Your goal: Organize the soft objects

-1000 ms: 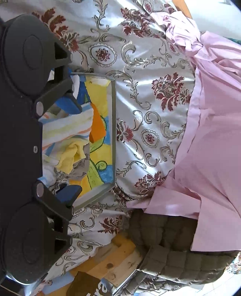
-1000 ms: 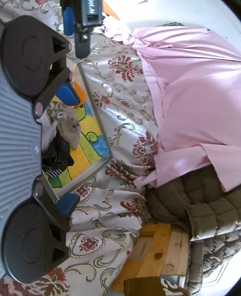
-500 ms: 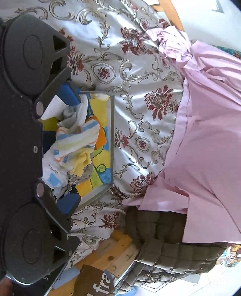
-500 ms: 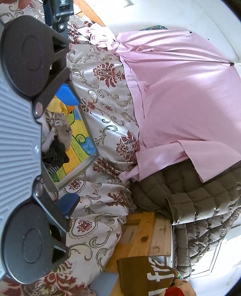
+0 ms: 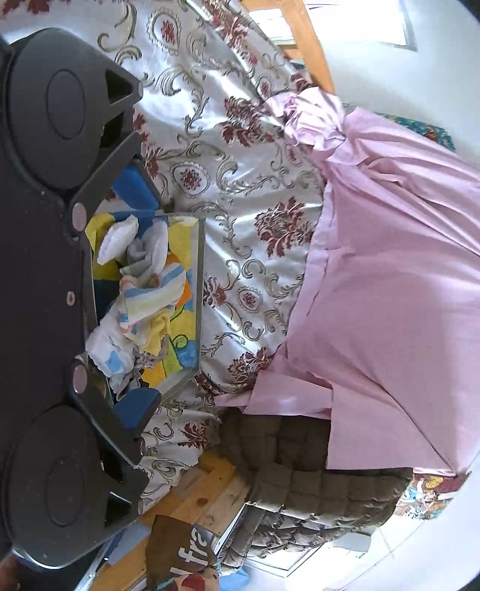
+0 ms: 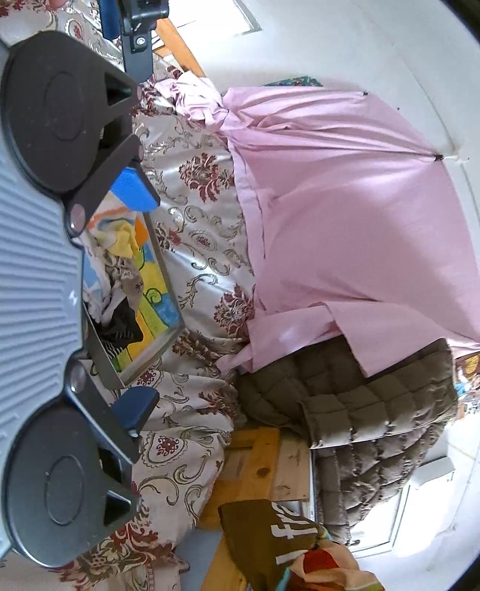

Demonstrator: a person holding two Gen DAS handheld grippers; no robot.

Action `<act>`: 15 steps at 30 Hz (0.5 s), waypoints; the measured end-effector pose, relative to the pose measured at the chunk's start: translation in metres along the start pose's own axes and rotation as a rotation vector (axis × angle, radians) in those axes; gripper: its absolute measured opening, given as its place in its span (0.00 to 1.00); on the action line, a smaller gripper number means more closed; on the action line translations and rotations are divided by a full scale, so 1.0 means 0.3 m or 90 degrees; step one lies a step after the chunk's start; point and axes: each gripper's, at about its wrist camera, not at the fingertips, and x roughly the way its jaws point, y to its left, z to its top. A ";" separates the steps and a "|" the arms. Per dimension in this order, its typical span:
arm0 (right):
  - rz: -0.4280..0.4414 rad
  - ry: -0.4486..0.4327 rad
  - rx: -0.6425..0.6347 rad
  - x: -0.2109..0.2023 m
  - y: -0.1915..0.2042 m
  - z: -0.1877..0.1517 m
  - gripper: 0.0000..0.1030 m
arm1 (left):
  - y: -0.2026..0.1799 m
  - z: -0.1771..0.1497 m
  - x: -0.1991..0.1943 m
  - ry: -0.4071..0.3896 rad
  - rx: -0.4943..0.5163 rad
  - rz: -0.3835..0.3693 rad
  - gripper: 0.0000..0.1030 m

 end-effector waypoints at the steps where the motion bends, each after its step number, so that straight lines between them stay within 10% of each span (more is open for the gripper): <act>1: 0.001 -0.004 -0.003 -0.016 0.005 -0.005 1.00 | 0.002 -0.011 -0.017 -0.006 0.006 0.003 0.99; 15: -0.013 -0.015 -0.036 -0.222 0.088 -0.131 1.00 | 0.060 -0.139 -0.211 -0.052 0.017 0.024 0.99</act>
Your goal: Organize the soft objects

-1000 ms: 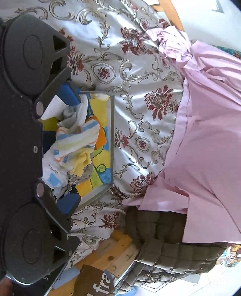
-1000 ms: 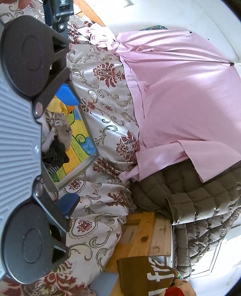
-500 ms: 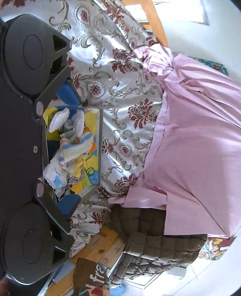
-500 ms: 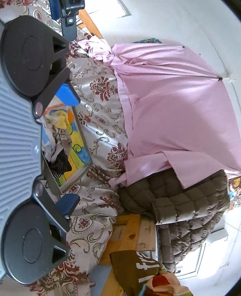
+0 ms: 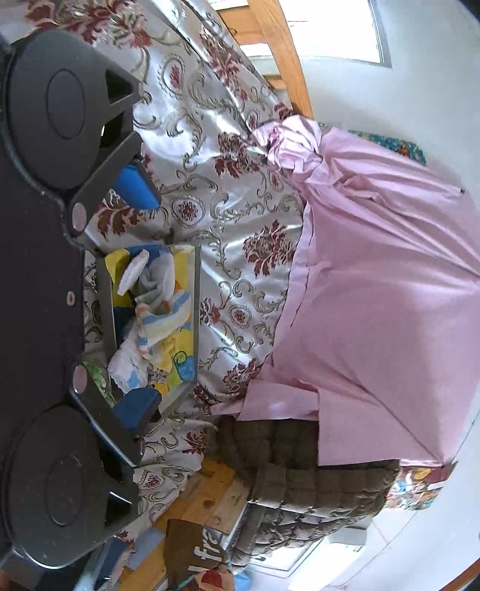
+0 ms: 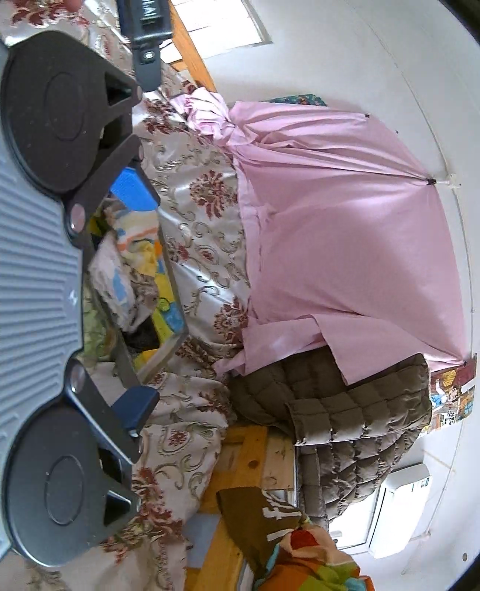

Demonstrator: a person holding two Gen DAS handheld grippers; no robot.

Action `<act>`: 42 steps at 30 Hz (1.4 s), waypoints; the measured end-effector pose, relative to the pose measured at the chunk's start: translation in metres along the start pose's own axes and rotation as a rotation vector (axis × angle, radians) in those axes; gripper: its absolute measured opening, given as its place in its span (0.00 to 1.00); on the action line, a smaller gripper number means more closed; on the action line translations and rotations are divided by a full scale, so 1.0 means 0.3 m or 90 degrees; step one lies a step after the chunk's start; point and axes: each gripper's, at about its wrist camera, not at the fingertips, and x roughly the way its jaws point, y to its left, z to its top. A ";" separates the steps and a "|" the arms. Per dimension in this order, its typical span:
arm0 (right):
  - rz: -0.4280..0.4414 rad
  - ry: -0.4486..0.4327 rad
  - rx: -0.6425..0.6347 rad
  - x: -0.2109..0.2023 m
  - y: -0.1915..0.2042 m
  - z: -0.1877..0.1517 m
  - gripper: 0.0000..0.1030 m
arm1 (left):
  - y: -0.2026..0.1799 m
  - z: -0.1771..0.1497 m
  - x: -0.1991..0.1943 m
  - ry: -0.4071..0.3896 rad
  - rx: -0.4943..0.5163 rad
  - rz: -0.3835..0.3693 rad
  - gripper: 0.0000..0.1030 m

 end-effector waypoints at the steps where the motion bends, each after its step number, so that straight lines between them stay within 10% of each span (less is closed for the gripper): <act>1: -0.002 0.003 -0.003 -0.012 0.006 -0.008 1.00 | 0.006 -0.009 -0.016 -0.003 -0.003 0.000 0.99; 42: -0.057 0.107 -0.055 -0.242 0.173 -0.200 1.00 | 0.213 -0.327 -0.220 0.072 0.027 0.105 0.99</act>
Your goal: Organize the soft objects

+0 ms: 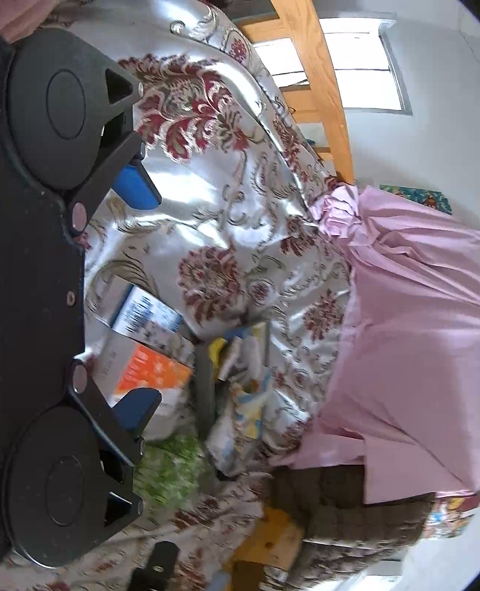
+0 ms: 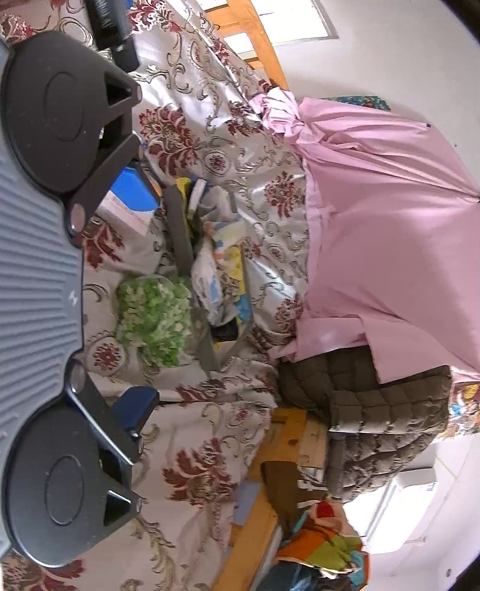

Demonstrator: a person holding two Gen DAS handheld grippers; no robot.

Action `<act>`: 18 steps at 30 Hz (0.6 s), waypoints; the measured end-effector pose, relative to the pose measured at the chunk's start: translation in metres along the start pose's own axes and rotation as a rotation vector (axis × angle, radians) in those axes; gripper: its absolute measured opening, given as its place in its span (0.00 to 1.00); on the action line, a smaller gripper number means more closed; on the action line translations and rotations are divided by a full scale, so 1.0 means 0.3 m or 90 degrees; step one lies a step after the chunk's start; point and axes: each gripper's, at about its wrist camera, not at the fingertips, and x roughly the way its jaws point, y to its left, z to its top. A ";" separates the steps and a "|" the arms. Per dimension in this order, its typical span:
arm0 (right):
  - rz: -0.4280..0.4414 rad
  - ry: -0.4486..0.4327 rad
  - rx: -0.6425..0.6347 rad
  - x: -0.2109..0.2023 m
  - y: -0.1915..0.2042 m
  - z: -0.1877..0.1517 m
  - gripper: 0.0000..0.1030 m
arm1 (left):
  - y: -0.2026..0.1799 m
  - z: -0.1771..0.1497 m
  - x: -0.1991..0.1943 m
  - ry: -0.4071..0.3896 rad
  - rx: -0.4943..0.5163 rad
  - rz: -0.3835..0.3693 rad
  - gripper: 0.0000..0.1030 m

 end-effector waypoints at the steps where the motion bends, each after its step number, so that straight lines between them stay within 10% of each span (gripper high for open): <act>1: 0.001 0.006 -0.001 0.001 0.005 -0.007 1.00 | -0.004 -0.009 0.001 0.005 0.008 0.004 0.99; 18: -0.012 0.066 -0.031 0.023 0.068 -0.066 1.00 | 0.014 -0.045 0.011 0.043 0.000 0.052 0.99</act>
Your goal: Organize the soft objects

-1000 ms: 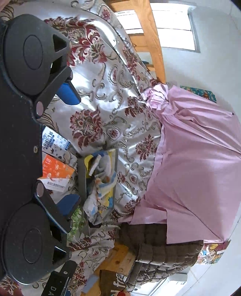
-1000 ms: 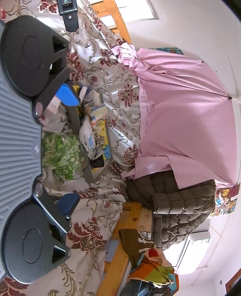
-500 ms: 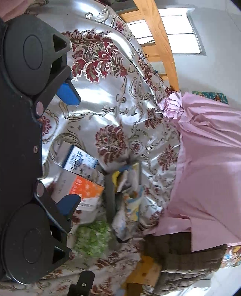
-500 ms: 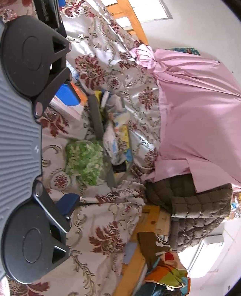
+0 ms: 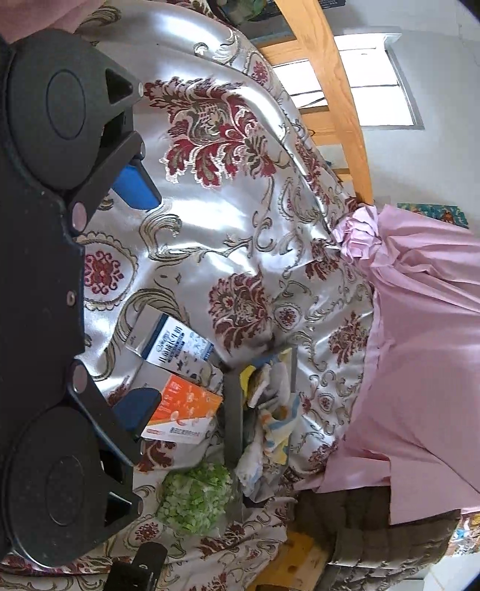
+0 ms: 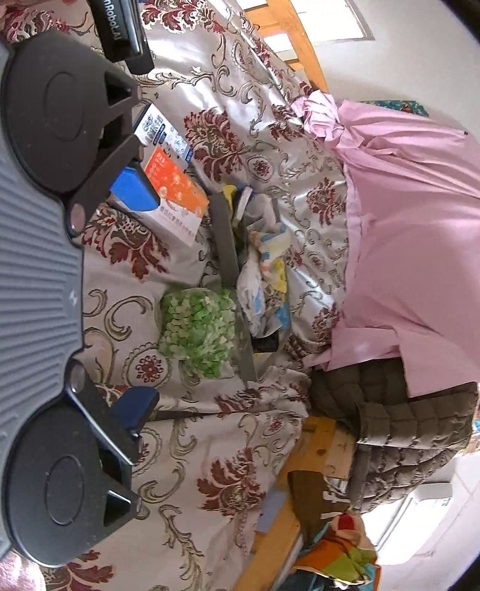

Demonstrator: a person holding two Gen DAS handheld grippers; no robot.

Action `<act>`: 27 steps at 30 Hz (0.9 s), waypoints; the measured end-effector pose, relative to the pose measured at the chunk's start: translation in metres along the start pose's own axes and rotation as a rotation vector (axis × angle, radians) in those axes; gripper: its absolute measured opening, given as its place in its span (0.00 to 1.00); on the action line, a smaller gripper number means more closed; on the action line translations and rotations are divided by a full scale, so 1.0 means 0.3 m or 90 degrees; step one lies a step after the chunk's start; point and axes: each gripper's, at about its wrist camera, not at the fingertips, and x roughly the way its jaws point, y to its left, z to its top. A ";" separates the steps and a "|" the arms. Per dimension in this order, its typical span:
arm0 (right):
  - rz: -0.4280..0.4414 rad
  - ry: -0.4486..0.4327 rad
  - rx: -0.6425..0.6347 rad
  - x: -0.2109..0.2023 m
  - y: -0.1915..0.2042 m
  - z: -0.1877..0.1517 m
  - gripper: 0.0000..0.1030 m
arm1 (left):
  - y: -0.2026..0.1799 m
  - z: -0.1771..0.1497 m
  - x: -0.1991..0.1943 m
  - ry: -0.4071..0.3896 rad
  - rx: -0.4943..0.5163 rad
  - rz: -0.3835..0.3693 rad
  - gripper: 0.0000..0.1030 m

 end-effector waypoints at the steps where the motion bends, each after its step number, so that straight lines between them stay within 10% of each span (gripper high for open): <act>1: -0.002 0.006 -0.001 0.005 0.001 -0.001 1.00 | 0.000 -0.003 0.003 0.002 0.001 0.002 0.99; 27: -0.002 0.056 -0.025 0.045 0.022 -0.014 1.00 | -0.007 -0.014 0.009 0.011 0.009 0.004 0.99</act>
